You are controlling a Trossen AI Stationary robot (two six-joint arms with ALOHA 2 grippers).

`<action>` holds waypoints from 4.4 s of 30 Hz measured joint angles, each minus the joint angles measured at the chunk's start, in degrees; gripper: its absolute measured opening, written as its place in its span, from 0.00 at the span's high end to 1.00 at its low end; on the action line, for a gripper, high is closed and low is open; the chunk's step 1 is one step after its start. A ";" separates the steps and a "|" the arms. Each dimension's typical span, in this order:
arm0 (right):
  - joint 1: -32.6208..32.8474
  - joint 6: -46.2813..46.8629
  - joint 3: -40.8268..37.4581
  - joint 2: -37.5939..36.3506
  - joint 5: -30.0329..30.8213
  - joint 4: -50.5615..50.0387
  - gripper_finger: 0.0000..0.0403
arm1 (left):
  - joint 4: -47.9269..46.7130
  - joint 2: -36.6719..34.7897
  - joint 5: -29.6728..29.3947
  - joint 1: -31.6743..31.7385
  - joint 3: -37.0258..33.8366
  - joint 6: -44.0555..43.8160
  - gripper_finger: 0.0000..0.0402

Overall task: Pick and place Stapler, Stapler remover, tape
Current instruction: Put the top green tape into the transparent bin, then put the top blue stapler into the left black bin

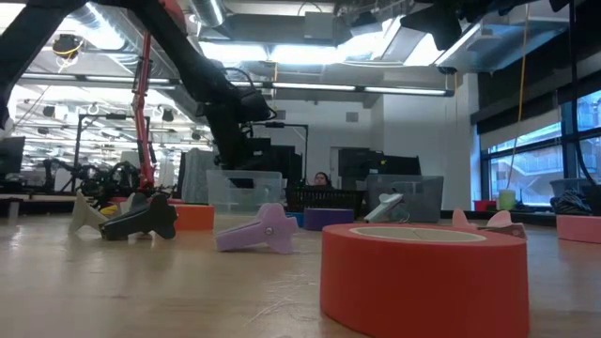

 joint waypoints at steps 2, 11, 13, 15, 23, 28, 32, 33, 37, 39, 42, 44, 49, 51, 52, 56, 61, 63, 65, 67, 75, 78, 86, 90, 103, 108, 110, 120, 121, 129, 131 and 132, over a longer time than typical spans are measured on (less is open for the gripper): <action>-0.01 -0.01 0.00 0.00 0.00 -0.02 0.38 | 0.19 -0.05 -0.04 -0.18 0.00 0.27 0.78; 0.01 -0.01 0.00 0.00 0.00 0.00 0.38 | -0.26 -4.39 -0.60 -1.48 0.00 -0.25 0.54; -0.01 -0.01 0.00 0.00 -0.02 -0.02 0.38 | -0.52 -6.60 1.87 -2.31 0.00 -1.70 0.51; -0.01 0.01 0.00 0.00 0.00 0.00 0.38 | -1.08 -8.76 7.29 -3.13 0.00 -4.07 0.49; -0.01 0.01 0.00 0.00 -0.02 0.00 0.38 | -6.87 -12.63 30.51 -9.66 0.00 -7.33 0.49; 0.00 -0.01 0.00 0.00 -0.01 0.00 0.38 | -12.89 -13.07 31.08 -15.45 0.00 -7.32 0.49; 0.00 0.00 0.00 0.00 0.00 -0.01 0.38 | -14.36 -13.09 30.24 -20.34 0.00 -7.28 0.50; -0.01 0.01 0.00 0.00 0.00 -0.02 0.38 | -14.25 -13.09 29.60 -21.59 0.00 -6.77 0.50; 0.00 0.00 0.00 0.00 -0.01 -0.01 0.38 | -13.81 -13.09 26.37 -26.43 0.00 -1.32 0.50; -0.01 0.00 0.00 0.00 0.00 -0.01 0.38 | -13.74 -13.09 22.65 -28.82 0.00 1.86 0.50; -0.01 0.00 0.00 0.00 0.00 0.00 0.38 | -13.04 -12.68 16.55 -31.95 0.00 7.47 0.50; 0.01 -0.01 0.00 -0.02 0.00 -0.02 0.38 | -12.67 -12.28 13.42 -33.42 -0.07 9.58 0.50; 0.01 0.00 0.00 -0.02 0.00 0.01 0.38 | -9.43 -10.36 12.07 -35.13 -0.07 11.33 0.50; 0.01 0.01 0.00 -0.02 -0.02 -0.02 0.38 | -9.21 -9.22 12.34 -35.30 0.03 11.28 0.50; 0.01 0.01 0.00 -0.02 0.00 0.10 0.38 | -9.52 -8.64 12.39 -35.30 -0.11 11.31 0.51; 0.00 0.00 0.00 -0.02 -0.02 0.07 0.38 | -8.36 -6.22 12.39 -35.30 -0.09 12.43 0.51; 0.01 -0.01 0.00 -0.02 -0.02 -0.04 0.38 | -5.69 -2.88 12.39 -35.22 -0.04 14.71 0.51; 0.01 -0.01 0.00 -0.02 -0.02 -0.04 0.38 | -5.40 -1.87 12.39 -35.19 -0.04 15.28 0.51; 0.01 0.00 0.00 -0.02 -0.01 -0.04 0.38 | -4.18 -0.57 11.97 -35.19 -0.04 15.75 0.51; 0.00 -0.01 0.00 -0.02 -0.02 0.04 0.38 | -4.35 0.58 11.28 -35.19 -0.04 15.87 0.51; 0.00 -0.01 0.00 -0.02 -0.02 0.04 0.38 | -2.49 3.69 4.36 -34.91 0.03 17.40 0.51; 0.01 0.00 0.00 -0.02 -0.02 -0.02 0.38 | -1.86 4.39 5.10 -34.49 0.26 16.70 0.51; 0.01 0.00 0.00 -0.02 -0.01 -0.01 0.38 | -4.21 3.26 6.87 -34.25 -0.02 16.27 0.86; 0.01 -0.01 0.00 -0.02 -0.02 0.00 0.38 | -4.24 2.78 6.15 -33.84 -0.15 15.63 0.89; 0.01 0.01 0.00 -0.02 0.00 0.00 0.38 | -3.44 2.56 -5.05 -30.15 12.32 20.24 0.89; 0.01 0.00 0.00 -0.02 -0.02 0.00 0.38 | -0.71 2.52 -4.09 -25.68 16.44 20.68 0.89; -0.01 -0.01 0.00 -0.02 -0.02 0.00 0.38 | 0.30 2.51 -2.32 -23.48 16.74 20.18 0.89; 0.01 0.01 0.00 -0.02 0.00 -0.02 0.38 | 1.67 7.59 6.07 -16.04 16.72 18.60 0.89; 0.01 0.01 0.00 -0.02 0.00 -0.02 0.38 | 1.89 7.87 6.15 -15.77 16.72 18.69 0.89; 0.00 -0.01 0.00 -0.02 -0.02 -0.02 0.38 | 2.47 11.34 9.40 -13.52 16.76 18.88 0.89; 0.00 0.00 0.00 -0.02 -0.01 -0.04 0.38 | 2.64 12.12 9.37 -13.25 16.76 19.09 0.89; 0.01 0.00 0.00 -0.02 -0.02 -0.03 0.38 | 2.60 12.36 9.33 -13.26 16.76 19.05 0.89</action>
